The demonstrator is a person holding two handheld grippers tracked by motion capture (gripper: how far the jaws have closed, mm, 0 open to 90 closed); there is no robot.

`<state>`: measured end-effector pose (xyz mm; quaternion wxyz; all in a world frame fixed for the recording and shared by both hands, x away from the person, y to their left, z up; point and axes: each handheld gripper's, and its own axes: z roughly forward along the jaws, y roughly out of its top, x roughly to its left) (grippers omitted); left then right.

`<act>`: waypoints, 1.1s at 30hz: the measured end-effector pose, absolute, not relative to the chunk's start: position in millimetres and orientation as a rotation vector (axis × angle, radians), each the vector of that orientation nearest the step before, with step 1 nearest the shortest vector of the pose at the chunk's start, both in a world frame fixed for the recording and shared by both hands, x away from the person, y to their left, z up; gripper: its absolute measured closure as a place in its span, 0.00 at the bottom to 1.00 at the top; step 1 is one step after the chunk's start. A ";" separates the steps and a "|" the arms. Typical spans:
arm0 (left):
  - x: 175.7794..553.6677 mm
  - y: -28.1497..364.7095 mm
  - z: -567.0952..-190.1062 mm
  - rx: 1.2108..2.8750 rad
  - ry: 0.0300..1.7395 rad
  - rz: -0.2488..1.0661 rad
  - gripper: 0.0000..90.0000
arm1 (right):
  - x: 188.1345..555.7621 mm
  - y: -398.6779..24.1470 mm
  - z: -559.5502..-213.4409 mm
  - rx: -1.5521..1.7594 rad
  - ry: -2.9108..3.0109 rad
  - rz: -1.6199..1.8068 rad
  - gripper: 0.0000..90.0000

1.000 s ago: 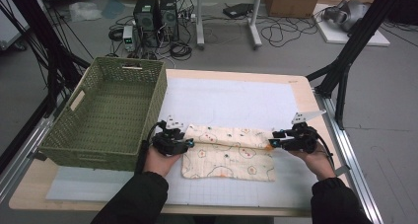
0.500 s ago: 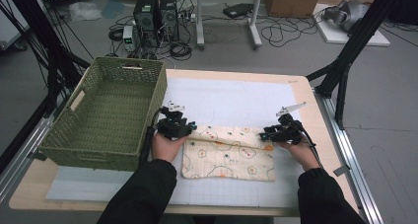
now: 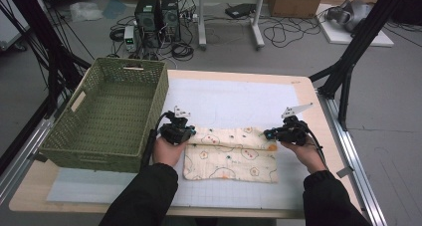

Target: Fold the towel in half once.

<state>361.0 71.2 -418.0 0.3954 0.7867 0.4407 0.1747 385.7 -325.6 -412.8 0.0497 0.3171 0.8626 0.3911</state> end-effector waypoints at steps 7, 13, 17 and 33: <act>337.0 76.0 -413.0 1.935 1.056 0.489 0.98 | 362.6 -330.4 -398.0 0.878 2.596 1.280 0.96; 312.2 85.2 -417.3 1.930 1.025 0.452 0.98 | 338.1 -332.2 -402.7 0.814 2.612 1.328 0.95; 298.9 94.7 -420.5 1.933 1.023 0.386 0.97 | 324.7 -331.4 -411.7 0.783 2.682 1.321 0.94; 328.0 73.5 -423.8 1.936 1.127 0.313 0.66 | 345.1 -332.1 -412.6 0.873 2.685 1.382 0.71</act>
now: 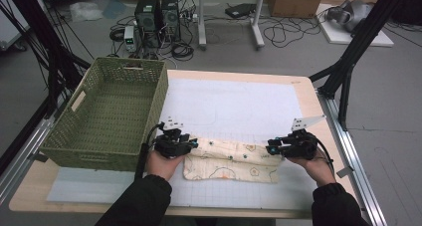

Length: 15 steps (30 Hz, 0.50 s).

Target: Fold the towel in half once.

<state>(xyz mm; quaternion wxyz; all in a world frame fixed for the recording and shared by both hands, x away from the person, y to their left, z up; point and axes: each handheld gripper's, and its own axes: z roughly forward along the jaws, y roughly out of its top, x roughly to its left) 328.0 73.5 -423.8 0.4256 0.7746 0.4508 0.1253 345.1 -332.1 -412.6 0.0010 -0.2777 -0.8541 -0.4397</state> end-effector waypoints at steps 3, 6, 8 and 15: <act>330.2 68.7 -430.6 2.016 1.132 0.295 0.80 | 348.0 -326.0 -418.6 -0.852 -2.669 -1.334 0.72; 326.2 69.7 -431.1 2.050 1.099 0.305 0.99 | 347.1 -320.1 -421.6 -0.803 -2.675 -1.292 0.85; 320.9 71.8 -427.1 2.052 1.072 0.320 0.99 | 344.6 -316.7 -421.6 -0.750 -2.696 -1.262 0.93; 287.4 81.8 -410.9 2.017 0.991 0.298 0.98 | 324.0 -318.9 -408.5 -0.609 -2.663 -1.287 0.89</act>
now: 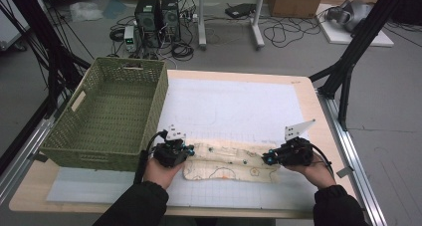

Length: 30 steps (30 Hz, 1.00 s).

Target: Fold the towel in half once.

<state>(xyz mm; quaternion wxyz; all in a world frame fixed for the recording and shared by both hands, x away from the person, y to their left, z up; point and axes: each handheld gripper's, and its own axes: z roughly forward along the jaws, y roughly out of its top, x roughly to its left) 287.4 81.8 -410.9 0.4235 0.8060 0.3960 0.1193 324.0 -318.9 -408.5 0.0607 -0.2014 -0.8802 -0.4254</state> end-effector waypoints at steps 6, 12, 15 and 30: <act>275.2 85.1 -392.5 1.977 0.964 0.290 0.73 | 319.1 -322.3 -402.4 -0.591 -2.643 -1.308 0.77; 287.9 82.3 -400.1 1.997 0.995 0.321 0.71 | 326.8 -323.1 -401.6 -0.702 -2.727 -1.299 0.69; 298.7 78.1 -410.6 1.996 1.030 0.361 0.72 | 336.6 -327.6 -407.0 -0.822 -2.818 -1.246 0.64; 328.3 69.3 -440.6 2.062 1.140 0.509 0.95 | 361.8 -323.9 -429.8 -0.867 -2.819 -1.139 0.82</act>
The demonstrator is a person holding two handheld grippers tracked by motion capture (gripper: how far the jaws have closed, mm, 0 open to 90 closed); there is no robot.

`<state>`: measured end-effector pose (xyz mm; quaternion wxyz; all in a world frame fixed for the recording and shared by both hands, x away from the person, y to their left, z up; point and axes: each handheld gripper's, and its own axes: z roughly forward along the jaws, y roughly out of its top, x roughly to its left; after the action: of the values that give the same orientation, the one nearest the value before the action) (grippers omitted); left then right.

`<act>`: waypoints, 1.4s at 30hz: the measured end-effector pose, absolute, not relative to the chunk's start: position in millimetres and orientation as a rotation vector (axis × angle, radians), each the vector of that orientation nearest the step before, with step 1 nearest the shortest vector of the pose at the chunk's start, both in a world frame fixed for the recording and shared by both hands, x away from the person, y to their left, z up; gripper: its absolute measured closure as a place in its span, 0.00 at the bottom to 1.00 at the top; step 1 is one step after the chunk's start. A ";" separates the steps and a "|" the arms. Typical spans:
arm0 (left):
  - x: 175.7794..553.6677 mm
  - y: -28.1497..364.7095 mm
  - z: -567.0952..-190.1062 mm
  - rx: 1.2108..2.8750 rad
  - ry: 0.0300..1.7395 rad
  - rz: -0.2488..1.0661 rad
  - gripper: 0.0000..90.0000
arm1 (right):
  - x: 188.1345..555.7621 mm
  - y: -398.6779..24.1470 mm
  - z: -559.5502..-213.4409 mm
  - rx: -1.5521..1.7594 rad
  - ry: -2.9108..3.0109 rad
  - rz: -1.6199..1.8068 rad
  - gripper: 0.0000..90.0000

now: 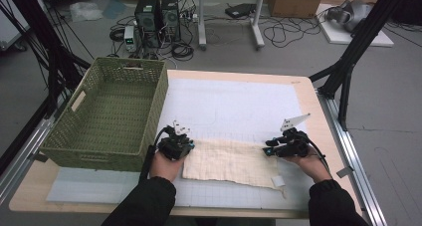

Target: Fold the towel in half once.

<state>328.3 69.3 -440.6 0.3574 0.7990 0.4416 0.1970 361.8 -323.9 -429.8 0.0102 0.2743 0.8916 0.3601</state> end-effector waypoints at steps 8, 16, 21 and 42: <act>328.6 65.9 -436.1 1.996 1.135 0.533 0.99 | 367.2 -329.0 -419.0 0.892 2.725 1.077 0.97; 343.3 61.3 -445.9 1.954 1.201 0.535 0.99 | 383.9 -328.2 -430.8 0.969 2.697 0.985 0.97; 345.0 64.7 -443.2 1.961 1.201 0.498 0.97 | 383.1 -332.4 -429.8 0.971 2.744 1.108 0.82; 350.0 41.4 -425.7 1.925 1.150 0.469 0.97 | 385.4 -356.2 -418.6 1.008 2.703 0.978 0.96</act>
<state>350.0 41.4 -425.7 0.4126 0.7655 0.4573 0.1863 385.4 -356.2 -418.6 0.0478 0.3305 0.8863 0.3207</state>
